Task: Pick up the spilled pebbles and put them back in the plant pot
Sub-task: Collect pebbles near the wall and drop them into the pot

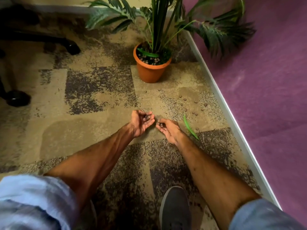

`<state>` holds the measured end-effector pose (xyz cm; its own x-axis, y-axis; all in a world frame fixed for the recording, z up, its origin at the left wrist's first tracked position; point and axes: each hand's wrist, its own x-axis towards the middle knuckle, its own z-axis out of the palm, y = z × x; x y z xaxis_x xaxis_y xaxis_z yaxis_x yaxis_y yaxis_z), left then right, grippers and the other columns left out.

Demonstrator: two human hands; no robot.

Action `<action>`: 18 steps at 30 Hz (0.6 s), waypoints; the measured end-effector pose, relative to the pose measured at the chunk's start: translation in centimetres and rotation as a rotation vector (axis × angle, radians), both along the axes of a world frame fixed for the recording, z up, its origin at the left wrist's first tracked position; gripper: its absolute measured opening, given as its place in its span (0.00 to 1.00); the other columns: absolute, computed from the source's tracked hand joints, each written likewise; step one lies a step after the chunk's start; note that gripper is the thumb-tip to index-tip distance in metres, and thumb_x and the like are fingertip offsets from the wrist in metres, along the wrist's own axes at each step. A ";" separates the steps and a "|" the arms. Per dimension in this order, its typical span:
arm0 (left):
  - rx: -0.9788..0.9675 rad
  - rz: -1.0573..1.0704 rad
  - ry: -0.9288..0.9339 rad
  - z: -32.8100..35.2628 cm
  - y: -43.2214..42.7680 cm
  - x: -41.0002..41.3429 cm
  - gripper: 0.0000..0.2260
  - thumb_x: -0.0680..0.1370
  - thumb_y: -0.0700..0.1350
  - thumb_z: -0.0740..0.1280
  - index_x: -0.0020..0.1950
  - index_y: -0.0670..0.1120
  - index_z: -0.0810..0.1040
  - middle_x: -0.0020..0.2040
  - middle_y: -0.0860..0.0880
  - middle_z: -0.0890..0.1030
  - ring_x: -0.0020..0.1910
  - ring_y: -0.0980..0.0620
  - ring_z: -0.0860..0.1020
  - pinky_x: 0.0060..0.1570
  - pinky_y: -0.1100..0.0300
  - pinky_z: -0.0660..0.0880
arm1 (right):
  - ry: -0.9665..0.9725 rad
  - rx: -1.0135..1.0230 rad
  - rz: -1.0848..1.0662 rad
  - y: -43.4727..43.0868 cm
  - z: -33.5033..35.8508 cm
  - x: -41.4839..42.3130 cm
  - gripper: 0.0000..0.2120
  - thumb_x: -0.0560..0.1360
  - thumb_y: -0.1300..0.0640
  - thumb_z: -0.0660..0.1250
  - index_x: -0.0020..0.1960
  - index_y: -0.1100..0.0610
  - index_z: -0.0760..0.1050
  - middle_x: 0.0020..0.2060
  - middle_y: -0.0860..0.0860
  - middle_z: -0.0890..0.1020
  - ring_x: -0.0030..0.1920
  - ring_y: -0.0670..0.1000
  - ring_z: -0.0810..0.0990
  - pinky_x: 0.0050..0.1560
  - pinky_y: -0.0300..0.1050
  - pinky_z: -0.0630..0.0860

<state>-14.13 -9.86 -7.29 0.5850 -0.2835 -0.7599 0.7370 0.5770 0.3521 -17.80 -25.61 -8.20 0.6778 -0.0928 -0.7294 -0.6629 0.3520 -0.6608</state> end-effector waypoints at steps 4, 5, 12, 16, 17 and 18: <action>-0.042 0.095 -0.024 2.7 -1.5 2.3 0.19 0.84 0.45 0.51 0.47 0.39 0.79 0.42 0.42 0.81 0.37 0.49 0.81 0.36 0.60 0.84 | -0.001 0.266 -0.168 0.9 2.1 4.0 0.10 0.83 0.62 0.59 0.49 0.61 0.78 0.41 0.54 0.81 0.39 0.49 0.77 0.46 0.41 0.77; -0.045 0.138 -0.031 3.5 -1.8 3.2 0.18 0.85 0.45 0.52 0.47 0.40 0.79 0.43 0.42 0.80 0.39 0.49 0.81 0.36 0.61 0.84 | -0.002 0.310 -0.195 1.2 2.7 5.4 0.11 0.83 0.62 0.58 0.49 0.62 0.78 0.41 0.55 0.82 0.39 0.50 0.78 0.47 0.41 0.77; 0.009 0.317 -0.149 9.6 -1.2 11.9 0.13 0.85 0.47 0.56 0.49 0.42 0.77 0.47 0.44 0.79 0.47 0.50 0.79 0.61 0.57 0.79 | -0.107 0.403 -0.318 2.5 9.0 14.9 0.13 0.82 0.69 0.53 0.45 0.67 0.75 0.44 0.60 0.79 0.52 0.56 0.82 0.66 0.46 0.78; 0.029 0.327 -0.199 12.3 -0.5 15.8 0.13 0.84 0.50 0.60 0.45 0.42 0.74 0.41 0.45 0.73 0.38 0.51 0.73 0.55 0.62 0.77 | -0.171 0.413 -0.326 2.7 11.8 19.0 0.15 0.84 0.64 0.53 0.47 0.70 0.74 0.54 0.64 0.81 0.68 0.61 0.78 0.77 0.53 0.69; 0.052 0.320 -0.203 12.7 -0.4 16.5 0.13 0.83 0.50 0.61 0.49 0.41 0.74 0.42 0.44 0.73 0.40 0.51 0.74 0.59 0.61 0.77 | -0.174 0.423 -0.341 2.7 12.2 19.8 0.14 0.85 0.62 0.53 0.49 0.70 0.73 0.62 0.65 0.79 0.71 0.62 0.76 0.77 0.54 0.69; 0.069 0.312 -0.208 13.0 -0.3 17.1 0.13 0.83 0.51 0.61 0.52 0.40 0.74 0.44 0.43 0.73 0.43 0.50 0.75 0.61 0.61 0.76 | -0.170 0.425 -0.356 2.6 12.5 20.5 0.15 0.85 0.61 0.53 0.53 0.70 0.73 0.68 0.65 0.76 0.73 0.62 0.73 0.77 0.54 0.69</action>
<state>2.97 -10.18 5.71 0.7789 -0.0194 -0.6268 0.4379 0.7323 0.5215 2.75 -22.98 4.28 0.7693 -0.0596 -0.6361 -0.3519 0.7915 -0.4997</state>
